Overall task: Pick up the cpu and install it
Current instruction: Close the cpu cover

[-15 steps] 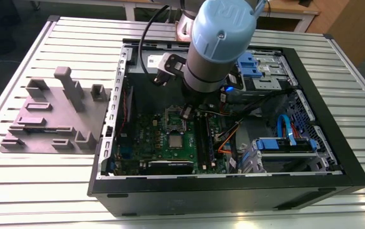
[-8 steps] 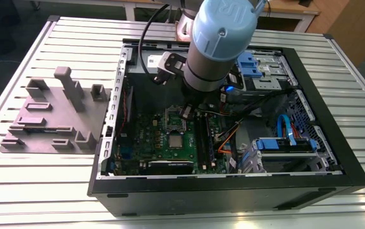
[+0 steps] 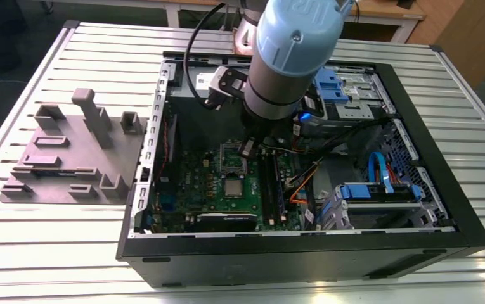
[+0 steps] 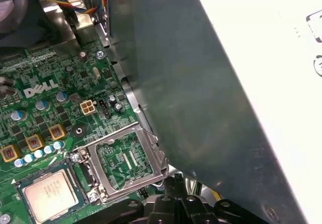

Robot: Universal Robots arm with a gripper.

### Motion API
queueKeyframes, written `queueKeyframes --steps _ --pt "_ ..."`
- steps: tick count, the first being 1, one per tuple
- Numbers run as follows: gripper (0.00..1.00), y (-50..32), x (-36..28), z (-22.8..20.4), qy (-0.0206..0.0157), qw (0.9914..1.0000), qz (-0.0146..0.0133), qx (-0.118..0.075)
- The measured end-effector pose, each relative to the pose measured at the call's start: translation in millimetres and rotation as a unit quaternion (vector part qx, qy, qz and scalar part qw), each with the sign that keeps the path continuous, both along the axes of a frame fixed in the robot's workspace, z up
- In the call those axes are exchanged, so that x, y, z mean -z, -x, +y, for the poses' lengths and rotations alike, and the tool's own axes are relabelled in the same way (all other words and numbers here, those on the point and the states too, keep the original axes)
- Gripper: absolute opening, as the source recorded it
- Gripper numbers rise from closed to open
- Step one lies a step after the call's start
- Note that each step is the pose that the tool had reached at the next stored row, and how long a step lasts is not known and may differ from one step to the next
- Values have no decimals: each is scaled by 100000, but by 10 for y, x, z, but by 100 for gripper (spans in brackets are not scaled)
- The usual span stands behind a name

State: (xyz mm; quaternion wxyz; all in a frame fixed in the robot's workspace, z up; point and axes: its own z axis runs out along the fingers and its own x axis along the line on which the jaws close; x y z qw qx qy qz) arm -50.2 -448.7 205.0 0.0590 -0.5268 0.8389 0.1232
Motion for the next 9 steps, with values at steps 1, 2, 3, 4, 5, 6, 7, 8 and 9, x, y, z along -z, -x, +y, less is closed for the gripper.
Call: queueKeyframes --steps 1,2,3,4,5,6,7,8,9 --pt "10 1 -7 1 57 100000 35 21" --pt "10 1 -14 2 117 100000 71 36" --pt "10 1 -21 3 185 100000 107 54" --pt "10 2 -27 4 257 100000 141 67" --pt "10 2 -34 4 330 99999 173 78" --pt "10 3 -42 5 419 99999 209 91" --pt "10 3 -49 6 545 99998 258 106" --pt "10 2 -53 7 706 99997 313 119" --pt "10 2 -58 8 875 99995 374 133"
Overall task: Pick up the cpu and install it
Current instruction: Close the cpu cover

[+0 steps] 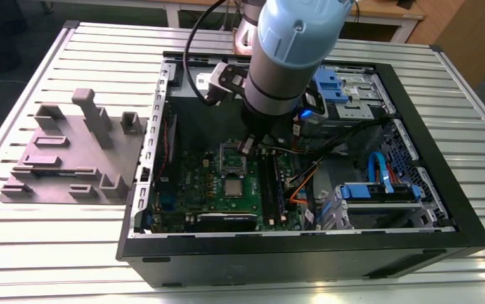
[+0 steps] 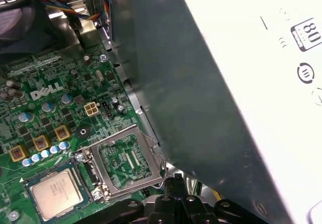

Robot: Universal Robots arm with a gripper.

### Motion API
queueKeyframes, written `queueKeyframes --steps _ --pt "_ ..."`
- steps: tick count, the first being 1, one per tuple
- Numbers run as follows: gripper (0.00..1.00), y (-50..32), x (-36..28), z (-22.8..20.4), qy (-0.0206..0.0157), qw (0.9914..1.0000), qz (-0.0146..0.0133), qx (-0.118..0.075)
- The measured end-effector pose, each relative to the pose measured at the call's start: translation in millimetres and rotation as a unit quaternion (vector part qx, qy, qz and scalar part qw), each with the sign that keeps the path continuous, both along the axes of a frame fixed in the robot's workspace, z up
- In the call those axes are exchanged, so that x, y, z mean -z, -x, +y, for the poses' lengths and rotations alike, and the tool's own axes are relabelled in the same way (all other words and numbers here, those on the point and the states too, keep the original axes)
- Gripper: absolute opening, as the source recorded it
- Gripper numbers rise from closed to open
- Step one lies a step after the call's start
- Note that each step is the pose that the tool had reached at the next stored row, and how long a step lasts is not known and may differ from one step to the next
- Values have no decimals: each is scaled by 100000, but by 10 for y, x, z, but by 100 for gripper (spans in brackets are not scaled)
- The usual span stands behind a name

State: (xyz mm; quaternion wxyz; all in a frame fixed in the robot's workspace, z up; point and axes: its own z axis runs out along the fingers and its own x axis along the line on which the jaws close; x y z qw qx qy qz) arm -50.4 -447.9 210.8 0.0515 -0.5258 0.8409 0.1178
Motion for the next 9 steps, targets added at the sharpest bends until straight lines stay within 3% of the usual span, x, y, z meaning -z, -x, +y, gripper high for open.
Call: queueKeyframes --steps 9 --pt "10 1 -58 2 1123 99993 460 124"
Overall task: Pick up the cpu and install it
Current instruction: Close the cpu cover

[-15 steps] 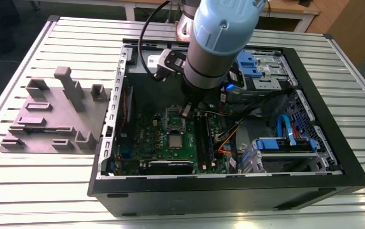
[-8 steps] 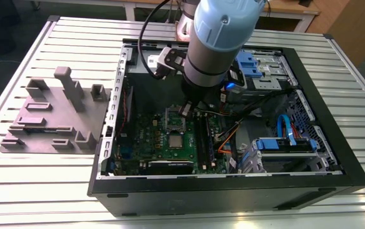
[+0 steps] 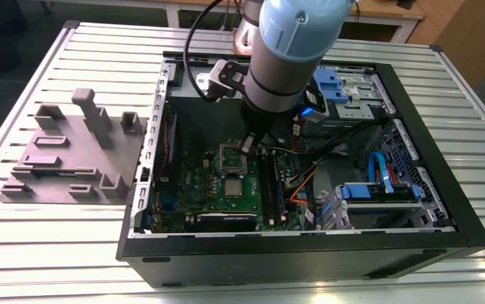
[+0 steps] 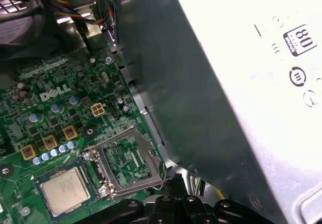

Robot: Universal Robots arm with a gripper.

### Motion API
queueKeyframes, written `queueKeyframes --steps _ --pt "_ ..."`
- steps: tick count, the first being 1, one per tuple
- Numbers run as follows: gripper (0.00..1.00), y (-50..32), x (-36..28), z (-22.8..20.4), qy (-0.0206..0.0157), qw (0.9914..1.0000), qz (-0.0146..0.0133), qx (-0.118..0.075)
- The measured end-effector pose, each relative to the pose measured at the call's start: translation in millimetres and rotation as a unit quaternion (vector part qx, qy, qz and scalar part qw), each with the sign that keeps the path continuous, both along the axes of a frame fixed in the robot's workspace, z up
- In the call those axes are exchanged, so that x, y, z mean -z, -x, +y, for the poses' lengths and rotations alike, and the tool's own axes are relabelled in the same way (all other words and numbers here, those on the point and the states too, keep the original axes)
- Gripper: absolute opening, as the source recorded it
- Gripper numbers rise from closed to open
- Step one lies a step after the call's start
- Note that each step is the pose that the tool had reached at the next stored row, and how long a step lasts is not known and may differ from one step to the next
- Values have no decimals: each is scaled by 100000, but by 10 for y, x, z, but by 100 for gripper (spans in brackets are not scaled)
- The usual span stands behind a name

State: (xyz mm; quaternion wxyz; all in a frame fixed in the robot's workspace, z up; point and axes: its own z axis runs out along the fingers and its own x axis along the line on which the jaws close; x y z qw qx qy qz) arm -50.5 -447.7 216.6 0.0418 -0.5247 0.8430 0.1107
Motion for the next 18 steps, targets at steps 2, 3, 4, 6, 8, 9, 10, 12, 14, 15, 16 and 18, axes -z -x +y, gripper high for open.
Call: queueKeyframes --steps 2,3,4,6,8,9,10,12,14,15,16,18 --pt "10 0 -14 3 247 100000 122 33" --pt "10 0 -22 4 389 99999 195 43" --pt "10 0 -30 4 515 99998 263 58" --pt "10 1 -45 4 723 99997 376 84" --pt "10 1 -58 5 883 99995 469 110" --pt "10 2 -63 5 953 99994 517 121" --pt "10 5 -67 5 986 99994 543 152" --pt "10 6 -68 5 989 99993 556 173" --pt "10 8 -69 5 1004 99993 563 178" --pt "10 8 -69 5 1012 99993 564 173" --pt "10 8 -69 5 1019 99993 564 175" --pt "10 8 -69 5 1022 99993 564 175"
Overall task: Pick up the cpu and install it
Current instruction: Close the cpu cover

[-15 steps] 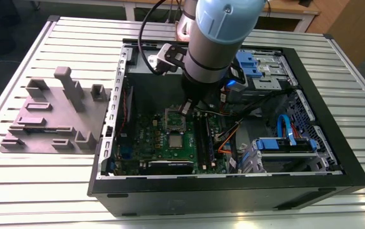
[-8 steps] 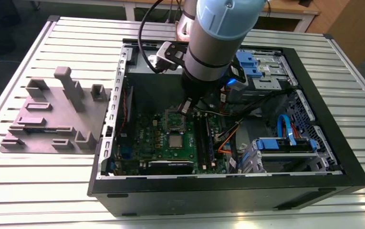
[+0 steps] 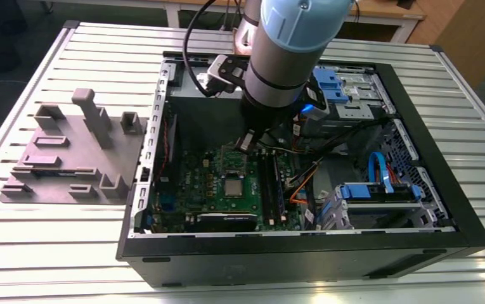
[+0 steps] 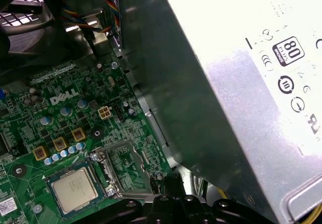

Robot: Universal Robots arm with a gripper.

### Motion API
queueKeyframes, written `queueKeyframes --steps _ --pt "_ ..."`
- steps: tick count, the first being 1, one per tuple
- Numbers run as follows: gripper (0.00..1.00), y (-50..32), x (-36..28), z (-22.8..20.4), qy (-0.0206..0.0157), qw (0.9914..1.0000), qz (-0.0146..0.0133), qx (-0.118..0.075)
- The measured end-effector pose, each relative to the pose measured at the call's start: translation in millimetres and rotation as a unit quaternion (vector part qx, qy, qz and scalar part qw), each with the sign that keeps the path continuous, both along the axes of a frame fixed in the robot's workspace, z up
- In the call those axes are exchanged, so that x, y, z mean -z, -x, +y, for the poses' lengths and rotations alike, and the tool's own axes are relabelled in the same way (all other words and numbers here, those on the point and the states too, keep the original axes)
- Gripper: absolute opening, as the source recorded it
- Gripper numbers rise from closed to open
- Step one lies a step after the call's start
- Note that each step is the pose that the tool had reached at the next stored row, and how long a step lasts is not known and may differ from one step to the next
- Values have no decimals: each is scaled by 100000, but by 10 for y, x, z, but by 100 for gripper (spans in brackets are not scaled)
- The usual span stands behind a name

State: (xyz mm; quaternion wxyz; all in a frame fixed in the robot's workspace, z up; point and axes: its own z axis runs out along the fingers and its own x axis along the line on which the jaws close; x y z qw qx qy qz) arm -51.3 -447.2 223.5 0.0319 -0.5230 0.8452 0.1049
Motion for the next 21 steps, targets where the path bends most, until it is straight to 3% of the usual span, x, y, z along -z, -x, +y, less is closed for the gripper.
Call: queueKeyframes --steps 11,21 --pt "10 4 -3 -1 181 100000 1 2" --pt "10 6 -66 -1 364 99999 0 2"
